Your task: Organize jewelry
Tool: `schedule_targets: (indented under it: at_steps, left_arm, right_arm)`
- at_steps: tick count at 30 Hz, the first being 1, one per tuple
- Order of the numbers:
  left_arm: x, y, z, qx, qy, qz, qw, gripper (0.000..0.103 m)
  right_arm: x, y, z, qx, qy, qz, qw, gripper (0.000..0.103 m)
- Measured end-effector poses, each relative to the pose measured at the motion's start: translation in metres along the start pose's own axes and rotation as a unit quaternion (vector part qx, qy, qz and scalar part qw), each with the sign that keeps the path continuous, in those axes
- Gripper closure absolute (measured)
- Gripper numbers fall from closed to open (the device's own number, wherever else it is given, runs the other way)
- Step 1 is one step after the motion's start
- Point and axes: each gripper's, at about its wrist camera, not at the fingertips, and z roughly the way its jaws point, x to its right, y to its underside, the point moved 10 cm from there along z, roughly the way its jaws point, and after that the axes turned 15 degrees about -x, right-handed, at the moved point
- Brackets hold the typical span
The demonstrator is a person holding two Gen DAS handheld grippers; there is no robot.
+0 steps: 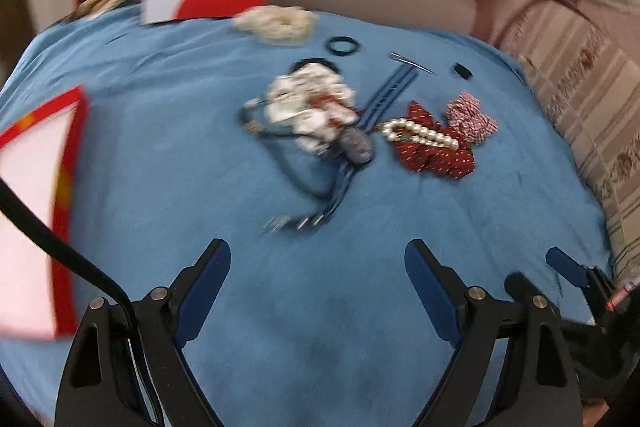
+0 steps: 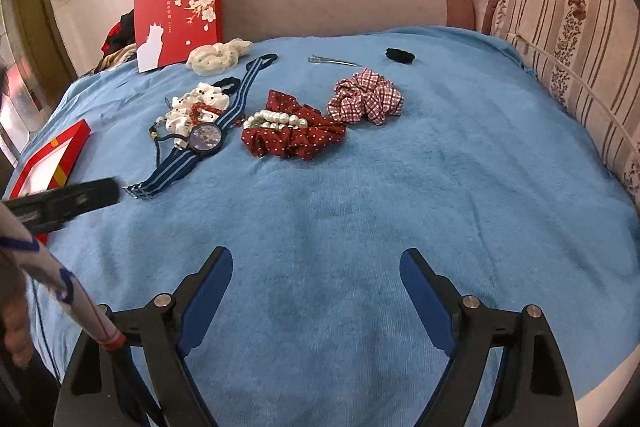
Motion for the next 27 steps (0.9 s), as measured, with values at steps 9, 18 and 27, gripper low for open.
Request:
schedule_targets:
  at_steps: [9,18,27]
  left_arm:
    - [0.01,-0.011,0.05,-0.062,-0.002,0.015,0.998,0.097]
    - [-0.02,0.072,-0.002,-0.064,0.049,-0.029,0.9963,0.094]
    - [-0.02,0.045,-0.016,-0.014,0.06,-0.038,0.9974,0.05]
  right_arm:
    - [0.013,-0.006,0.006,-0.002,-0.002,0.012,1.0,0.014]
    - [0.013,-0.001,0.007,-0.004,-0.014,0.015,1.0,0.014]
    - [-0.003,-0.004,0.002,-0.001,-0.032,0.003,0.999,0.014]
